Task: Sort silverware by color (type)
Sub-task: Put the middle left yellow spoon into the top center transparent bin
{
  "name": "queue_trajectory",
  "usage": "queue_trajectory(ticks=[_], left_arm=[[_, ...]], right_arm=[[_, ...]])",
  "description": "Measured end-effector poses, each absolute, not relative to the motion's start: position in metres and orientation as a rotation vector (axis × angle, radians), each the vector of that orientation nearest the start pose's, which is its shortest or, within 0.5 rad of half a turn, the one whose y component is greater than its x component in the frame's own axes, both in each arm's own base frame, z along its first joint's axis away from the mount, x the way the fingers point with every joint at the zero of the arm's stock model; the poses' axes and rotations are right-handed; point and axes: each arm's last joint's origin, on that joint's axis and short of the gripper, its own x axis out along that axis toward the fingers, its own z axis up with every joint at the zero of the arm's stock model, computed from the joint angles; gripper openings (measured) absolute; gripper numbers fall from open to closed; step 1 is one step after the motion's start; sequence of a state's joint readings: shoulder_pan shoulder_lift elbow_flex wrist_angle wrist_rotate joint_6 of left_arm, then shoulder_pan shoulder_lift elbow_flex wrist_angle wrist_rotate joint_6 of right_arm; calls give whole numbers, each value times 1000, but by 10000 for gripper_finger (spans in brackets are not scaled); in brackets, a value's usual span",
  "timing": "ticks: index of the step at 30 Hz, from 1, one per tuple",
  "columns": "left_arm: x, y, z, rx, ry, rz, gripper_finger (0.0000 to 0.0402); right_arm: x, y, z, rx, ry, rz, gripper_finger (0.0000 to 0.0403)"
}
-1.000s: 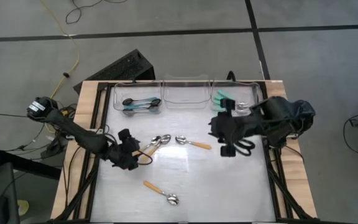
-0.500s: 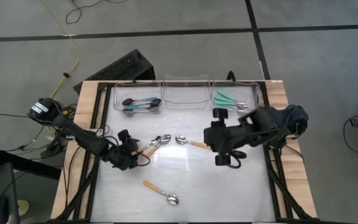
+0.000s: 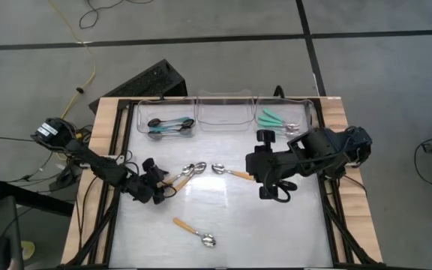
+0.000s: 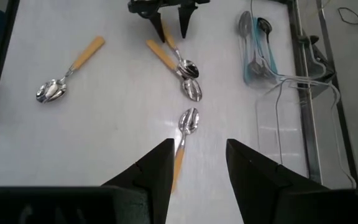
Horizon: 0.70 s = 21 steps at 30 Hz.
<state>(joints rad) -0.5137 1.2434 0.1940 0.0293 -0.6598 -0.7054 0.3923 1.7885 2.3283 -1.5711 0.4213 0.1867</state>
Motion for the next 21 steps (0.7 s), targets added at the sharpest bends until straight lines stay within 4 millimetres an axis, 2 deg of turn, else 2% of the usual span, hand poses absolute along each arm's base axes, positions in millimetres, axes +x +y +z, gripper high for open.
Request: queue_trajectory(ticks=[3,12,21], left_arm=[[145,-61,93,-76,760,398,201],[143,-62,92,-85,801,362,46],[143,-61,91,-84,791,387,36]], right_arm=[[286,106,458,-236,936,-114,171],[286,106,458,-236,936,-113,171],[286,106,458,-236,936,-113,171]])
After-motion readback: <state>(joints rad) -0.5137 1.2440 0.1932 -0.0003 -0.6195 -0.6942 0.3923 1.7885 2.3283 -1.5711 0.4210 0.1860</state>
